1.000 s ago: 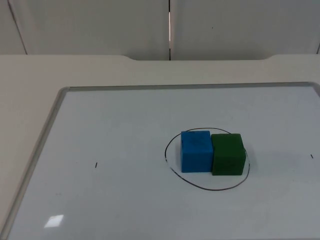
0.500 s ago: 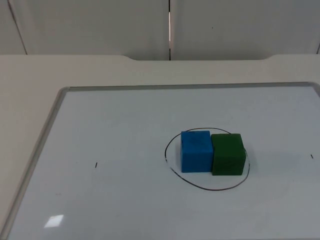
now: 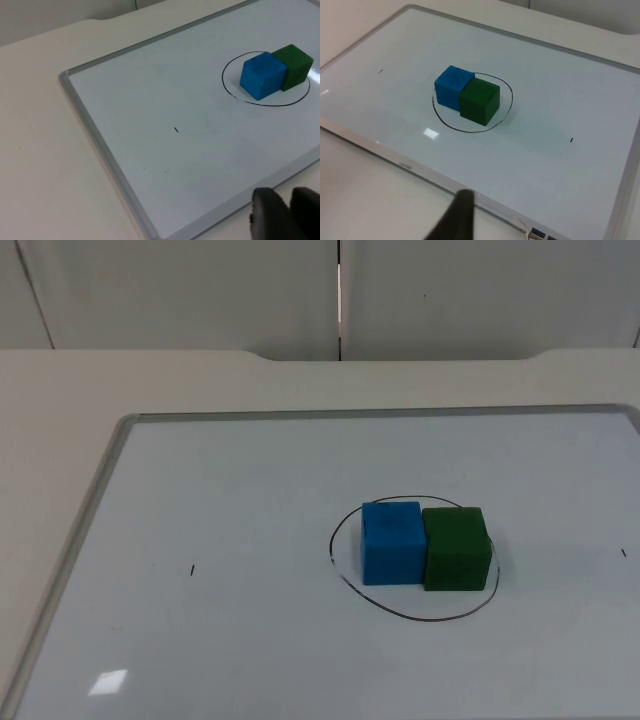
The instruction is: Push the two cubes into the marked area.
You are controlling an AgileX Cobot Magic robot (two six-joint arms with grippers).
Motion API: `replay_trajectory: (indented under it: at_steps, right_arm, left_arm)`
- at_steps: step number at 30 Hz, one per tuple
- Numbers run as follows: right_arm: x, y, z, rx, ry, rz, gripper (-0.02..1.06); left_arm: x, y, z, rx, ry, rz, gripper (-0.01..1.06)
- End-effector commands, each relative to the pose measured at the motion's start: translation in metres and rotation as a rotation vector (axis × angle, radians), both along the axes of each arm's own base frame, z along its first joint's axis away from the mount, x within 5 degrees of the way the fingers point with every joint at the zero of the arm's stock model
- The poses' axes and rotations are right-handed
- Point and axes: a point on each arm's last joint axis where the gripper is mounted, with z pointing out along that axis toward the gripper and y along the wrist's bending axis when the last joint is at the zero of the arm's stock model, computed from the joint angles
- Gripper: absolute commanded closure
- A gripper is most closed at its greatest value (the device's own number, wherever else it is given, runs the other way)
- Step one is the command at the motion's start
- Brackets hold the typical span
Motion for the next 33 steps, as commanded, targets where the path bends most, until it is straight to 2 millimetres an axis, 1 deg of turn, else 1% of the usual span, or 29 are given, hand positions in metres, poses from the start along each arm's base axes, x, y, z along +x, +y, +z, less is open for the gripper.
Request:
replay_trajectory:
  at_steps: [1,3,5,6,8,10,12,33]
  right_arm:
    - [0.0,0.0,-0.0004,0.003,-0.003,0.004,0.0]
    - [0.0,0.0,-0.0004,0.003,-0.003,0.004,0.0]
    - [0.0,0.0,-0.0004,0.003,-0.003,0.004,0.0]
    - [0.0,0.0,-0.0004,0.003,-0.003,0.004,0.0]
    - [0.0,0.0,-0.0004,0.003,-0.003,0.004,0.0]
    - [0.0,0.0,-0.0004,0.003,-0.003,0.004,0.0]
    - [0.0,0.0,-0.0004,0.003,-0.003,0.004,0.0]
    - [0.0,0.0,-0.0004,0.005,-0.002,0.003,0.0]
  left_arm:
    - [0.0006,0.0002,-0.0007,0.001,-0.01,0.006,0.78]
    - [0.0006,0.0002,-0.0007,0.0,-0.01,0.007,0.57]
    - [0.0006,0.0002,-0.0007,0.0,-0.01,0.007,0.32]
    - [0.0006,0.0002,-0.0007,0.0,-0.01,0.007,0.32]
    - [0.0006,0.0002,-0.0007,0.0,-0.01,0.007,0.14]
    - [0.0006,0.0002,-0.0007,0.0,-0.01,0.007,0.01]
    - [0.0006,0.0002,-0.0007,0.0,-0.01,0.007,0.0]
    - [0.0006,0.0002,-0.0007,0.0,-0.01,0.007,0.0]
